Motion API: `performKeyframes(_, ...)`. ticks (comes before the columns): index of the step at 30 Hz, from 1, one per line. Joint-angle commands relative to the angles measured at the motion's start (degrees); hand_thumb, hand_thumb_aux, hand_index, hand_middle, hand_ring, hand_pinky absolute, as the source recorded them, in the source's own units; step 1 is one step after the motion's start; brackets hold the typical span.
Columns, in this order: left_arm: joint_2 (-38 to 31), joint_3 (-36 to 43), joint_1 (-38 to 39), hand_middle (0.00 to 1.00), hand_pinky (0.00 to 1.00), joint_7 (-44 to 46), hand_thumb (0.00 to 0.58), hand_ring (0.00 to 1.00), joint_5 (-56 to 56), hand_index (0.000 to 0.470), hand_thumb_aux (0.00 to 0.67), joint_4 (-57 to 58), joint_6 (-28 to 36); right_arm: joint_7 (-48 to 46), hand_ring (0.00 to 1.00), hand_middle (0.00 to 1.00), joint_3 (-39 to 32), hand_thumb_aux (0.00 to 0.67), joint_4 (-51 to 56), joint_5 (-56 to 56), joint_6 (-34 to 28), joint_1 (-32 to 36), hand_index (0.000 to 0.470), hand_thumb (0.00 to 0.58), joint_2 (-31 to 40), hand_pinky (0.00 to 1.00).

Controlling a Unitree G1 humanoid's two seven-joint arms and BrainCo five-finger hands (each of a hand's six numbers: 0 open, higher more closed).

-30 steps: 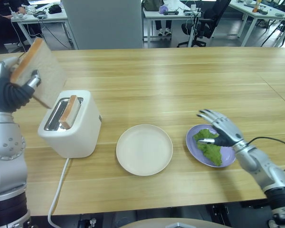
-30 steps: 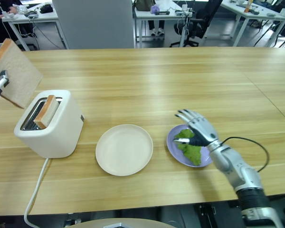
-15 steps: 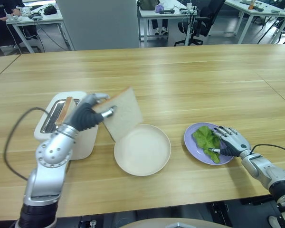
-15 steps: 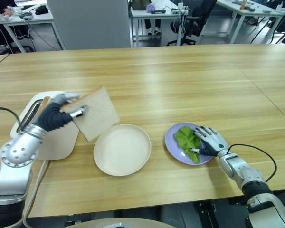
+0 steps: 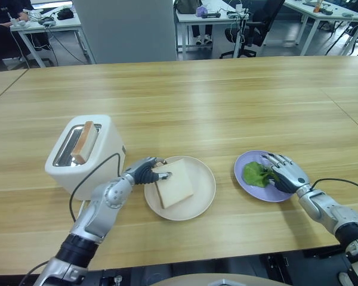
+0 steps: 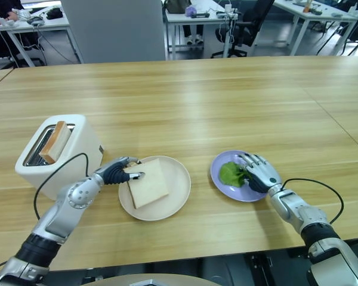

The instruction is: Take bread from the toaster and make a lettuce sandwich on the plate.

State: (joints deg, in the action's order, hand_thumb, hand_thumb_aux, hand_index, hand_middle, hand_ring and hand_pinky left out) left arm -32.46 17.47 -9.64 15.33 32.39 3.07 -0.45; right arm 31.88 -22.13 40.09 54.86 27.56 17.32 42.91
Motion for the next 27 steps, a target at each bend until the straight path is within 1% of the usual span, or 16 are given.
performKeyframes(1,0.0,3.9,-2.9,0.00,0.00,-6.5,0.000,0.00,8.1,0.000,0.000,5.0,-3.7,2.4,0.00,0.00,2.6,0.670,-8.8,-1.7,0.8,-1.9,0.460,0.580,1.9,0.00)
performKeyframes(4,-0.5,5.3,-4.1,0.00,0.00,-10.3,0.000,0.00,11.7,0.000,0.000,6.5,-6.3,1.3,0.00,0.00,3.4,0.670,-14.7,-2.5,1.1,-3.1,0.460,0.580,1.7,0.00)
performKeyframes(8,-1.7,5.1,-4.6,0.00,0.00,-14.9,0.000,0.00,16.0,0.000,0.000,6.6,-7.5,-1.9,0.00,0.00,2.3,0.670,-21.2,-3.0,1.6,-3.8,0.460,0.580,-0.7,0.00)
performKeyframes(11,-3.2,4.4,-3.6,0.00,0.00,-16.4,0.000,0.00,19.0,0.000,0.000,3.7,-6.9,-4.5,0.00,0.00,0.8,0.670,-24.3,-2.8,2.1,-3.4,0.460,0.580,-3.5,0.00)
performKeyframes(14,-5.3,2.1,-1.8,0.00,0.00,-16.4,0.000,0.00,21.8,0.000,0.000,-2.4,-4.8,-6.9,0.00,0.00,-0.6,0.670,-26.0,-2.9,2.8,-2.3,0.460,0.580,-6.8,0.00)
performKeyframes(18,-6.9,-5.3,2.4,0.00,0.00,-17.0,0.000,0.00,23.0,0.000,0.000,-14.6,-0.9,-9.6,0.00,0.00,-3.7,0.670,-25.1,-1.9,4.3,0.7,0.460,0.580,-11.3,0.00)
performKeyframes(22,-7.4,-16.0,6.6,0.00,0.00,-18.0,0.000,0.00,24.1,0.000,0.000,-26.0,3.0,-10.7,0.00,0.00,-6.2,0.670,-21.4,-1.3,5.4,5.2,0.460,0.580,-15.3,0.00)
performKeyframes(27,-7.6,-27.0,10.7,0.00,0.00,-16.9,0.000,0.00,26.0,0.000,0.000,-33.6,6.3,-9.5,0.00,0.00,-9.4,0.670,-12.6,-0.2,5.9,10.9,0.460,0.580,-20.3,0.00)
